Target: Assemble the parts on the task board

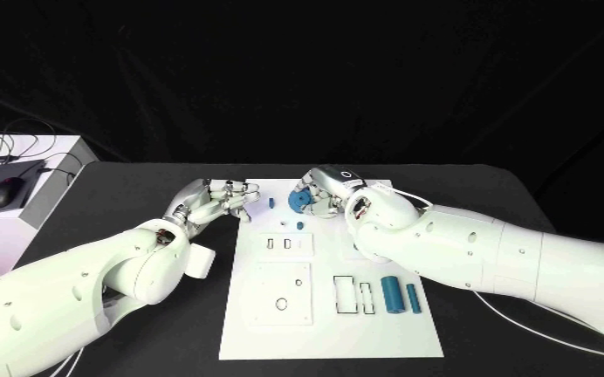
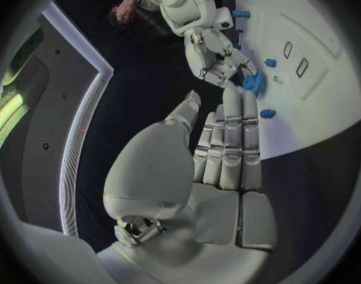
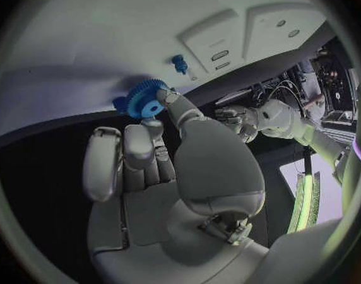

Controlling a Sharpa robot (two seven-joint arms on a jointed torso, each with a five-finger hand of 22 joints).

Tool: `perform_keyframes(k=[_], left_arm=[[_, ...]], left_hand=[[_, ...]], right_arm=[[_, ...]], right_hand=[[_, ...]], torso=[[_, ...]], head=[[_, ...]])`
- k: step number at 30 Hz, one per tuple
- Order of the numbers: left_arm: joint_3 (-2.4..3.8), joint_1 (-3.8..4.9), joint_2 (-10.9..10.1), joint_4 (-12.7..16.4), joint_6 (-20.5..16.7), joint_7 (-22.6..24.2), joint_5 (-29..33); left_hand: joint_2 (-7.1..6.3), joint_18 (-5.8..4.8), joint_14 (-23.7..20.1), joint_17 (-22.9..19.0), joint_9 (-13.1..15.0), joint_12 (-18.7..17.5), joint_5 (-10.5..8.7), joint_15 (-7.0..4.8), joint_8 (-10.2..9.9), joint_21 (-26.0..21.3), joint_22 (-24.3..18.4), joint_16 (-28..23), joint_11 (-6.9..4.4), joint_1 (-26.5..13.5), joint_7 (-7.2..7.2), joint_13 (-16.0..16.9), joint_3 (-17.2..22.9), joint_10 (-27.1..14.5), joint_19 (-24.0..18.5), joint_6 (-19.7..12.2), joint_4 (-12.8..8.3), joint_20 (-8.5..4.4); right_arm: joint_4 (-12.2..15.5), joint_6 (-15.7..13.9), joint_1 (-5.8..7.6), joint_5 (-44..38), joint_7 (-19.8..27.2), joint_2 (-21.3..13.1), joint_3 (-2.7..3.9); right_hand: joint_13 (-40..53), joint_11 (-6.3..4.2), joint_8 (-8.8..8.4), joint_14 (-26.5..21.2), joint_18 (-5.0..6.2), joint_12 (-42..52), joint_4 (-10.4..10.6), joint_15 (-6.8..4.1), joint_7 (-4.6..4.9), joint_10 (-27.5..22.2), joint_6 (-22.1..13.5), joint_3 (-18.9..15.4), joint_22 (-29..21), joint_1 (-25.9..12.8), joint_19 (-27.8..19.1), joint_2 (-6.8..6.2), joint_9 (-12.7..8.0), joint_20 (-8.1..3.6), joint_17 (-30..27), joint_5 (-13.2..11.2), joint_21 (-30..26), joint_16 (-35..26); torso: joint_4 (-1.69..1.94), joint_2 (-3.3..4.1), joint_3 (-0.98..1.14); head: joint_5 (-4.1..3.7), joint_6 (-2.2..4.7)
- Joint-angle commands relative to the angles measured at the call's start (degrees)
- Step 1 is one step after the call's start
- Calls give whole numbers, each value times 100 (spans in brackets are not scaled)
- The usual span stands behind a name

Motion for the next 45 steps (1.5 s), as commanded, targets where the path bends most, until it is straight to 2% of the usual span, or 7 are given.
perform_keyframes(k=[1, 9, 21, 30, 37, 45], left_arm=[[5, 1, 11, 17, 103, 37, -13], [6, 2, 2, 17, 100, 36, -13], [6, 3, 1, 18, 107, 29, -13], [7, 3, 12, 16, 64, 65, -10], [7, 3, 17, 4, 67, 61, -6], [7, 2, 24, -7, 81, 49, -5]], left_hand=[[57, 67, -20, -9, 9, 7, -13, -7, 3, 30, -6, 8, -14, -8, -1, 5, 7, -42, -9, 2, -21, 15], [52, 70, -22, -12, 8, 8, -13, -6, 2, 62, -38, 11, -12, -14, 1, 5, 35, -48, -21, 0, -20, 17], [52, 70, -22, -12, 8, 8, -13, -6, 2, 62, -38, 11, -12, -14, 1, 5, 35, -48, -21, 0, -20, 17], [51, 72, -19, -13, 9, 10, -13, -8, 4, 74, -51, 14, -15, -6, 1, 6, 42, -42, -21, 3, -25, 17], [51, 72, -19, -13, 9, 10, -13, -8, 4, 74, -51, 14, -15, -6, 1, 6, 42, -42, -21, 3, -25, 17], [51, 72, -19, -13, 9, 10, -13, -8, 4, 74, -51, 14, -15, -6, 1, 6, 42, -42, -21, 3, -25, 17]], right_arm=[[-54, -29, -11, -205, -48, 34, 1], [-130, -51, -19, -261, -66, 73, -1], [-220, -73, -21, -308, -80, 150, -1], [-318, -80, -21, -289, -63, 241, -1], [-361, -81, -21, -220, -42, 256, -1], [-339, -107, -20, -134, -2, 228, -1]], right_hand=[[-5, -20, 12, 13, -73, -20, 34, -34, 83, 0, 69, -10, 1103, 23, 456, -38, 10, -48, 9, -21, 11, -38], [-5, -20, 12, 13, -74, -20, 35, -34, 83, 0, 69, -9, 1103, 24, 456, -37, 10, -48, 10, -21, 12, -38], [-10, -18, 9, 14, -74, -31, 46, -33, 86, 0, 58, -16, 1103, 25, 455, -50, 9, -47, 18, -43, 10, -45], [-139, 21, -13, 16, -69, -191, 110, -2, 152, -94, -147, -56, 1102, 19, 451, -80, 2, -22, 52, -115, 3, -46], [-308, 61, -18, 11, -63, -342, 271, 31, 203, -174, -378, -175, 1104, -41, 450, -136, 6, 12, 102, -146, 12, -38], [-424, 95, -26, 15, -55, -377, 679, 60, 229, -231, -557, -234, 1107, -179, 449, -346, 6, 44, 176, -167, 21, -26]], torso=[[3, -8, 3], [-9, -8, 5], [-5, -11, 2], [-2, -7, 1], [-7, -7, -2], [-6, -11, 8]], head=[[2, -10], [14, -5], [34, 18], [58, 35], [52, 17], [57, 6]])
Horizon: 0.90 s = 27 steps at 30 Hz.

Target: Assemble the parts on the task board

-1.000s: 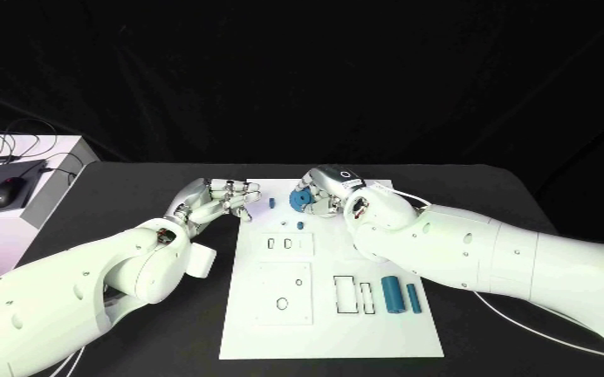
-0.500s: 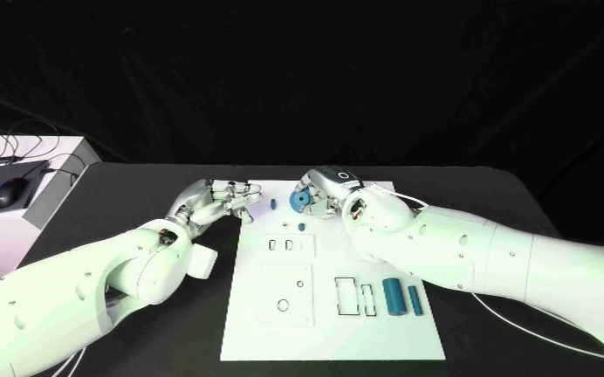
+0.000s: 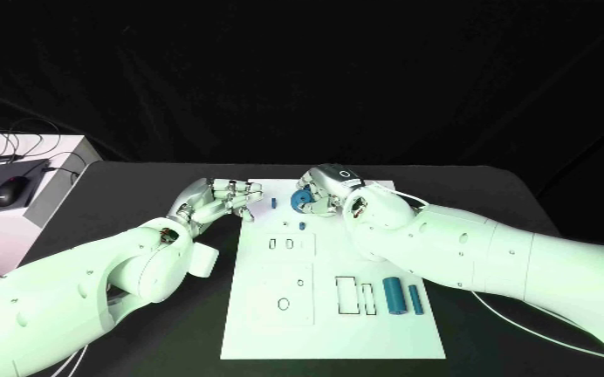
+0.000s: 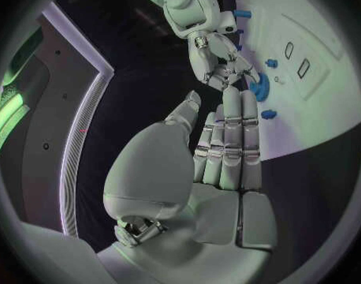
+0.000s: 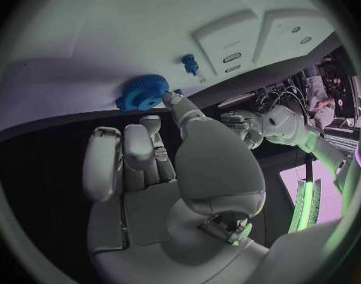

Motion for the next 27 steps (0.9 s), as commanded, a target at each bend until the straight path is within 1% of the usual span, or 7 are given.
perform_keyframes(k=[1, 6, 11, 18, 20, 25, 27], left_arm=[[4, 1, 11, 1, 83, 45, -6], [4, 1, 12, -5, 85, 44, -6], [4, 1, 14, -8, 87, 44, -6], [4, 0, 4, -8, 82, 45, -6], [4, 0, 6, -11, 81, 46, -6], [4, 0, 13, -22, 83, 48, -6], [4, 0, 15, -26, 84, 48, -6]], left_hand=[[45, 71, -20, -8, 9, 8, -13, -6, 3, 30, -12, 13, 10, -14, 5, 5, 27, -27, -24, -3, -4, 18], [44, 71, -20, -9, 8, 7, -13, -6, 3, 32, -14, 12, 11, -16, 6, 5, 27, -29, -24, -4, -3, 18], [44, 71, -20, -9, 8, 7, -13, -6, 3, 32, -14, 12, 11, -16, 6, 5, 27, -29, -24, -4, -3, 18], [43, 72, -18, -9, 8, 8, -13, -4, 2, 38, -23, 13, 14, -17, 13, 5, 29, -36, -26, -9, -3, 19], [43, 72, -18, -9, 8, 8, -13, -4, 2, 38, -23, 13, 14, -17, 13, 5, 29, -36, -26, -9, -3, 19], [43, 72, -18, -9, 8, 8, -13, -4, 2, 38, -23, 13, 14, -17, 13, 5, 29, -36, -26, -9, -3, 19], [43, 72, -18, -9, 8, 8, -13, -4, 2, 38, -23, 13, 14, -17, 13, 5, 29, -36, -26, -9, -3, 19]], right_arm=[[13, -83, -2, 65, 58, -18, 0], [48, -113, -2, 110, 94, -60, 0], [125, -53, -6, 205, 123, -152, 0], [210, 179, -26, 403, 170, -306, -5], [211, 215, -30, 473, 195, -328, -9], [194, 258, -38, 625, 244, -351, -15], [185, 269, -41, 656, 250, -352, -16]], right_hand=[[-31, 25, -19, -5, -54, -25, 153, 42, 86, -41, -158, 12, 1105, -15, 448, -112, -2, 48, 20, -44, 28, -4], [-69, 30, -19, -1, -54, 2, 364, 45, 84, -50, -152, 20, 1107, 16, 448, -198, -1, 54, 46, -73, 39, -8], [-52, 22, -14, 4, -57, 39, 424, 40, 63, -27, -79, -25, 1111, -59, 451, -195, 4, 51, 55, -81, 53, -3], [-2, 17, -13, 10, -66, 107, 591, 35, 39, 7, -4, -109, 1119, -332, 456, -176, 2, 44, 75, -63, 90, 15], [20, 13, -12, 14, -70, 132, 679, 33, 30, 20, 21, -117, 1124, -470, 459, -101, 3, 42, 87, -21, 109, 28], [105, 1, -15, 23, -89, 217, 607, 26, 14, 69, 76, -141, 1144, -585, 467, 57, 1, 33, 150, 152, 198, 93], [135, 1, -16, 20, -89, 225, 473, 26, 15, 83, 79, -174, 1144, -658, 462, 130, -1, 33, 157, 166, 212, 111]], torso=[[3, -3, 8], [2, -3, 10], [-2, -1, 10], [-18, 0, 11], [-19, -4, 14], [-3, -6, 13], [0, -8, 13]], head=[[-1, -1], [2, -2], [5, 6], [24, -4], [24, -4], [6, -5], [7, -5]])
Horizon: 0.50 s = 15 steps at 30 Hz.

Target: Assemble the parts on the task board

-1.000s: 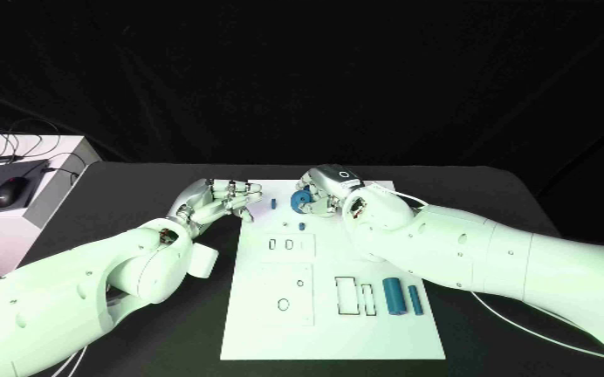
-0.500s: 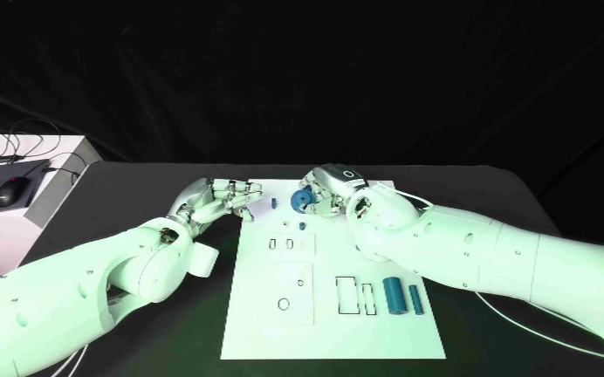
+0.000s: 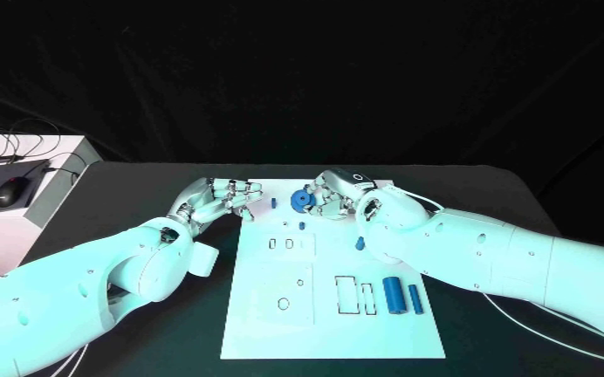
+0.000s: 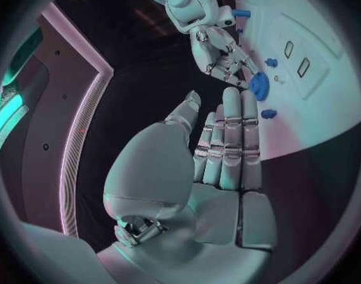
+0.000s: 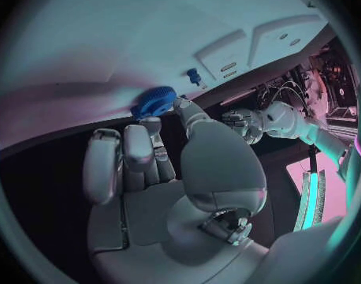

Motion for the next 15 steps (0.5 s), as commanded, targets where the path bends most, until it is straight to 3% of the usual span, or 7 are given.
perform_keyframes(k=[1, 15], left_arm=[[4, 1, 14, 0, 84, 50, -7], [3, 0, 14, -2, 80, 53, -7]], left_hand=[[43, 72, -18, -10, 8, 8, -13, -4, 2, 38, -4, 13, 14, -17, 13, 5, 29, -36, -26, -9, -3, 19], [43, 72, -18, -10, 8, 8, -13, -4, 2, 38, -4, 13, 14, -17, 13, 5, 29, -36, -26, -9, -3, 19]], right_arm=[[-8, 146, -6, 208, 116, -2, -1], [-53, 490, -14, 230, 29, -6, -26]], right_hand=[[33, -1, -16, 19, -93, 30, -125, 25, 6, 44, 44, -5, 1150, -56, 444, 79, -2, 12, 10, 51, 51, 36], [69, -4, -15, 19, -98, 39, -154, 24, -2, 57, 68, -21, 1155, -155, 442, 151, -1, 13, 10, 75, 79, 49]], torso=[[13, -4, -3], [3, -1, -7]], head=[[-8, -2], [-14, 17]])
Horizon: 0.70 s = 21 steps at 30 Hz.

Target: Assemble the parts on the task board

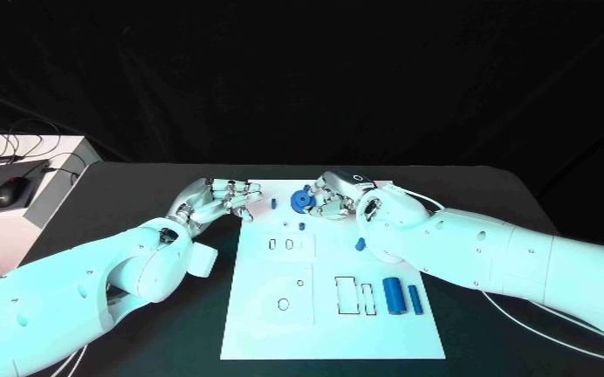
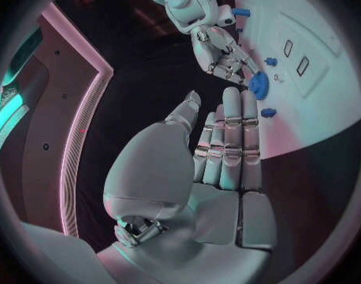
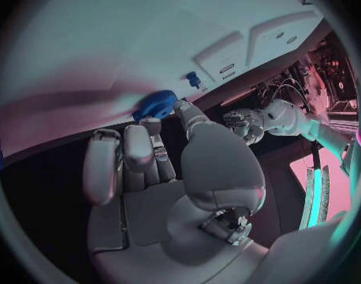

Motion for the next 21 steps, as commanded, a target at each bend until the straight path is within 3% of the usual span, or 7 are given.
perform_keyframes(k=[1, 12, 21], left_arm=[[4, 0, 11, 9, 80, 53, -7], [4, 0, -7, 14, 76, 54, -6], [4, -1, -21, 10, 73, 59, -6]], left_hand=[[43, 72, -19, -5, 8, 8, -13, -4, 2, 38, -4, 13, 14, -17, 12, 6, 28, -36, -26, -9, -3, 19], [43, 72, -19, -5, 8, 8, -13, -4, 2, 38, -4, 13, 14, -17, 12, 6, 28, -36, -26, -9, -3, 19], [43, 72, -19, -5, 8, 8, -13, -4, 2, 38, -4, 13, 14, -17, 12, 6, 28, -36, -26, -9, -3, 19]], right_arm=[[-10, 309, -29, 24, -12, -6, -28], [139, 228, -39, -116, -95, -163, -41], [518, 172, -64, -153, -121, -440, -42]], right_hand=[[8, -5, 3, 19, -98, 36, 2, 25, -11, 56, 39, -4, 1156, -26, 442, 22, 13, 13, 6, 19, 38, 39], [36, -15, 4, 21, -108, 60, -19, 16, -23, 89, 69, 2, 1166, -43, 446, 52, 13, 6, 7, 57, 80, 46], [47, -21, 4, 21, -117, 64, -30, 11, -31, 101, 97, 2, 1175, -58, 449, 58, 14, 1, -16, 50, 115, 37]], torso=[[-4, 0, 1], [6, 8, 4], [-7, 11, 9]], head=[[-1, 16], [7, 8], [31, -12]])
